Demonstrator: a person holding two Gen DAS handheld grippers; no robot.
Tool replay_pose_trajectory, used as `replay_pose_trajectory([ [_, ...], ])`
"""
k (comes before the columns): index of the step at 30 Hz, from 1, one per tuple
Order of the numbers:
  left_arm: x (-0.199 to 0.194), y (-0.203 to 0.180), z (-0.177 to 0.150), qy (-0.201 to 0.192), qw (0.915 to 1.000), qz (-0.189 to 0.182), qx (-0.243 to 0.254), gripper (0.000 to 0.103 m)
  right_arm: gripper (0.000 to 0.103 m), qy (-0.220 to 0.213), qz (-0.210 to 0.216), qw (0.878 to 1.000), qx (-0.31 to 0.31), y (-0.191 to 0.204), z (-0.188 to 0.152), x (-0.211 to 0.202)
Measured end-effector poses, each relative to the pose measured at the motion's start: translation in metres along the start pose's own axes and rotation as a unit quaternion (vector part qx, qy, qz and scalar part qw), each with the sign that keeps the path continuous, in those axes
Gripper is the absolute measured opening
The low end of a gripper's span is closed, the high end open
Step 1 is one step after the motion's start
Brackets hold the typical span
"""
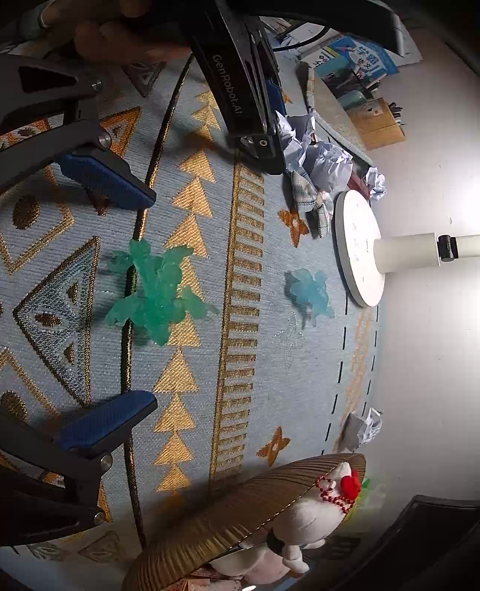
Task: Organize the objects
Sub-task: 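Grasp a crumpled white paper with the left tool while the right tool grasps the green jelly toy, then carry the paper and green jelly toy over the amber bowl and open both tools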
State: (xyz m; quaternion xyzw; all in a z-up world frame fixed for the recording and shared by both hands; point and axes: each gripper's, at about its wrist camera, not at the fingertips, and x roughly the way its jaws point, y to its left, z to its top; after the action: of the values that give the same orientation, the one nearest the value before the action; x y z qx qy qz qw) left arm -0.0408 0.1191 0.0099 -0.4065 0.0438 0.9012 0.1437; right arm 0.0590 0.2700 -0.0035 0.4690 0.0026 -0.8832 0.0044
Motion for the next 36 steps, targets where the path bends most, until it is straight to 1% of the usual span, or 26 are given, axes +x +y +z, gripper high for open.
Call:
replay_pose_trajectory([
  [1,-0.002,0.000,0.000,-0.005,1.0000,0.003,-0.001,0.051,0.084,-0.006,0.002,1.000,-0.001,0.002,0.001,-0.001],
  [2,-0.004,0.000,0.000,-0.011,0.9999,0.002,-0.002,0.051,0.076,-0.012,0.002,1.000,-0.002,0.004,0.001,-0.002],
  [3,-0.006,0.001,0.000,-0.016,0.9999,0.001,-0.003,0.051,0.065,-0.018,0.001,1.000,-0.004,0.006,0.000,-0.004],
  [4,-0.008,0.001,0.000,-0.020,0.9998,-0.002,-0.002,0.051,0.062,-0.023,0.005,1.000,-0.009,0.007,-0.001,-0.005],
  [5,-0.010,0.001,0.000,-0.024,0.9997,-0.003,-0.002,0.051,0.050,-0.028,0.004,1.000,-0.011,0.008,-0.003,-0.007],
  [6,-0.013,0.001,0.000,-0.029,0.9996,-0.005,-0.002,0.051,0.048,-0.033,0.007,0.999,-0.010,0.007,-0.004,-0.009],
  [8,-0.018,0.002,-0.001,-0.041,0.9991,-0.011,-0.004,0.051,0.048,-0.042,0.021,0.999,-0.004,0.004,-0.007,-0.013],
  [11,-0.027,0.004,-0.004,-0.057,0.9983,-0.014,-0.005,0.051,0.048,-0.087,0.035,0.996,-0.007,0.004,-0.009,-0.029],
  [12,-0.029,0.004,-0.005,-0.061,0.9981,-0.011,-0.007,0.051,0.048,-0.094,0.036,0.995,-0.008,0.004,-0.011,-0.032],
  [15,-0.036,0.007,-0.011,-0.065,0.9977,0.000,-0.020,0.051,0.048,-0.087,0.033,0.996,-0.004,0.003,-0.009,-0.030],
  [21,-0.056,0.005,-0.028,-0.070,0.9971,0.014,-0.026,0.051,0.048,-0.092,0.037,0.995,0.002,0.001,-0.008,-0.030],
  [24,-0.067,0.004,-0.040,-0.064,0.9972,-0.004,-0.039,0.051,0.048,-0.087,0.040,0.995,0.000,0.001,-0.009,-0.028],
  [28,-0.074,0.009,-0.057,-0.057,0.9964,-0.008,-0.061,0.051,0.048,-0.085,0.037,0.996,0.000,0.002,-0.009,-0.028],
  [31,-0.082,0.017,-0.061,-0.079,0.9934,-0.012,-0.082,0.051,0.048,-0.085,0.037,0.996,-0.003,0.002,-0.009,-0.028],
  [36,-0.073,0.020,-0.059,-0.062,0.9939,-0.029,-0.086,0.051,0.048,-0.088,0.027,0.996,-0.019,0.009,-0.011,-0.030],
])
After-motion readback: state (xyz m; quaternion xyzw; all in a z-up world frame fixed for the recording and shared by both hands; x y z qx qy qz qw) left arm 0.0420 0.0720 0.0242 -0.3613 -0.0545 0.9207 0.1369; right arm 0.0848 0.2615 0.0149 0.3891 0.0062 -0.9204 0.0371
